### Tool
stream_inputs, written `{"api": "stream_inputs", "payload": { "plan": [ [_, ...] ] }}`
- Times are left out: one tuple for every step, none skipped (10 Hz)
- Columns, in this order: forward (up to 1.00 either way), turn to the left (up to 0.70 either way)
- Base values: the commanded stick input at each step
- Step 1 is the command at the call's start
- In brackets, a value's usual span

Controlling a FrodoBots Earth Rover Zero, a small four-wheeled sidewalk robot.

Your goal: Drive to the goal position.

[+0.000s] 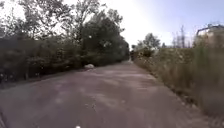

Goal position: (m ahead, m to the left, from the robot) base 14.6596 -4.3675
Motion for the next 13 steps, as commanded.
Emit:
{"api": "stream_inputs", "payload": {
  "plan": [
    [1.0, -0.08],
    [1.0, -0.08],
    [1.0, -0.08],
    [1.0, -0.08],
    [1.0, -0.08],
    [1.0, -0.08],
    [1.0, -0.08],
    [1.0, -0.08],
    [1.0, -0.08],
    [1.0, -0.08],
    [1.0, -0.08],
    [1.0, -0.08],
    [1.0, -0.08]
  ]
}}
